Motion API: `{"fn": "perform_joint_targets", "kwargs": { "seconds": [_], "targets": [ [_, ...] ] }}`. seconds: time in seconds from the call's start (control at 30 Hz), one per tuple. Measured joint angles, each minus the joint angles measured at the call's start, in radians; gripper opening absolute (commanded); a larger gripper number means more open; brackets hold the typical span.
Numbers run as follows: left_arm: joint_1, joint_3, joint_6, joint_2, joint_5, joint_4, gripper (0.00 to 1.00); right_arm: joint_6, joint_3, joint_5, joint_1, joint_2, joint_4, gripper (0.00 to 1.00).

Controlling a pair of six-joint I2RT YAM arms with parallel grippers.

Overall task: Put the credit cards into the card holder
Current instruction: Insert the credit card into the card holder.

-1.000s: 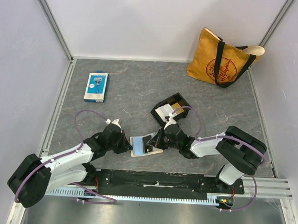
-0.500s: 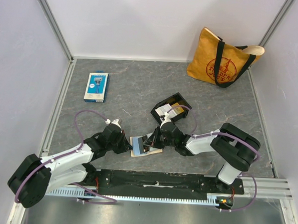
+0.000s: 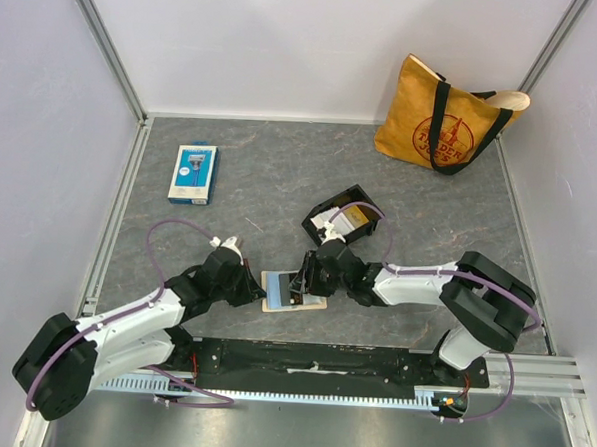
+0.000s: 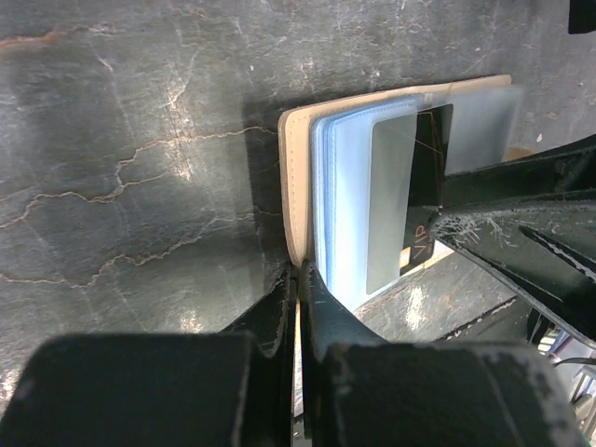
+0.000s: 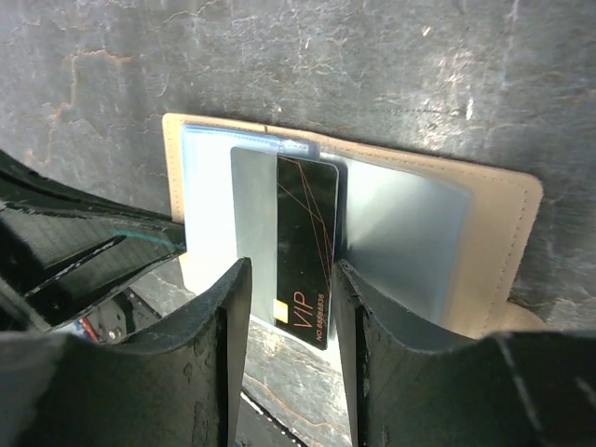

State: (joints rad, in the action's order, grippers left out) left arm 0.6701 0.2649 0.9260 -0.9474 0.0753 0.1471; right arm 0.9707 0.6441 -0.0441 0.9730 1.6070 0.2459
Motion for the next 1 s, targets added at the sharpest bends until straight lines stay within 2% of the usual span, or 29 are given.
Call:
{"fn": "perform_joint_targets", "kwargs": {
  "seconds": [0.23, 0.57, 0.8, 0.87, 1.0],
  "targets": [
    [0.0, -0.007, -0.001, 0.024, 0.001, 0.001, 0.02, -0.045, 0.044, 0.03, 0.016, 0.001, -0.086, 0.47],
    [0.0, -0.013, -0.001, 0.023, 0.002, -0.001, 0.02, -0.075, 0.088, 0.0, 0.045, 0.046, -0.077, 0.41],
    [0.0, -0.014, -0.001, 0.009, 0.002, -0.005, 0.02, -0.101, 0.117, -0.015, 0.046, 0.067, -0.072, 0.3],
    [0.0, -0.014, -0.002, 0.006, 0.002, -0.006, 0.02, -0.102, 0.117, -0.021, 0.046, 0.075, -0.067, 0.3],
    [0.0, -0.014, -0.008, 0.008, 0.002, -0.006, 0.02, -0.109, 0.118, -0.021, 0.046, 0.077, -0.068, 0.38]
  ]
}}
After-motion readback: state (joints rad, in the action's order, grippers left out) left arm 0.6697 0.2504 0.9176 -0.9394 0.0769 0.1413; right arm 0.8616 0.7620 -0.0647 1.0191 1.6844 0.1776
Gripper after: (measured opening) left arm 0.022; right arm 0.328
